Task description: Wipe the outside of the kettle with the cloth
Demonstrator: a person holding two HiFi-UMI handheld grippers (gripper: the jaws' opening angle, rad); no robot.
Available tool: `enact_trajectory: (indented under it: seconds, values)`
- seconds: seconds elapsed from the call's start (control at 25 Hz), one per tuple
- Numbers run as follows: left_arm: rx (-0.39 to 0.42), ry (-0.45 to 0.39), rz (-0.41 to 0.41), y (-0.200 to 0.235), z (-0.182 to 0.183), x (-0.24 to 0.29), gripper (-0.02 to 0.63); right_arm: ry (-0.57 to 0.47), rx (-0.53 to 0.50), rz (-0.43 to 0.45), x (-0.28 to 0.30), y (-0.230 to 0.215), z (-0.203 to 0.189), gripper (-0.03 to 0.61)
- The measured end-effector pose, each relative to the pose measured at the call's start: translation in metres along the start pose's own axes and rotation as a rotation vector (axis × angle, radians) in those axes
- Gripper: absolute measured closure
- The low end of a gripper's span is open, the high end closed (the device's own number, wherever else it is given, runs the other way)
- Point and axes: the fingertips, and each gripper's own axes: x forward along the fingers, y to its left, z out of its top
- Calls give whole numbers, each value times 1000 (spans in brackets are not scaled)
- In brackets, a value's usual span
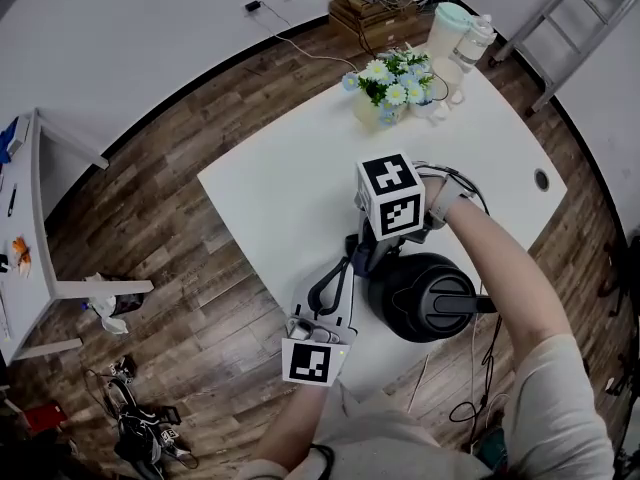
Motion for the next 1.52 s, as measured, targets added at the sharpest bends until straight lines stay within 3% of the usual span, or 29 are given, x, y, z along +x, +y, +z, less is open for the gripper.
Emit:
enact_trajectory:
  seconds: [0.2, 0.32, 0.56, 0.72, 0.84, 1.0, 1.12, 1.24, 1.4, 1.52]
  values:
    - [-15, 1, 37, 13, -1, -10, 606, -76, -118, -80, -28, 10, 18, 526]
    - [-8, -15, 55, 19, 11, -19, 606, -129, -208, -59, -63, 46, 45, 526]
    - [34, -57, 88, 23, 43, -36, 606, 17, -355, 67, -96, 113, 79, 526]
    - [30, -32, 116, 28, 32, -51, 606, 209, -279, 213, -56, 112, 74, 526]
    - [15, -27, 133, 31, 26, -60, 606, 347, -179, 253, -23, 91, 54, 526]
    - [-10, -21, 146, 36, 14, -70, 606, 375, -93, 257, 14, 62, 38, 526]
    - [-17, -18, 152, 40, 12, -71, 606, 353, -93, 191, 26, 42, 33, 526]
    - [-17, -23, 153, 41, 14, -71, 606, 199, -176, 42, 12, 26, 46, 526]
    - [-12, -34, 132, 37, 22, -68, 606, -269, -235, -75, -63, 54, 87, 526]
    - [-8, -44, 104, 29, 32, -64, 606, -452, -275, -157, -106, 88, 86, 527]
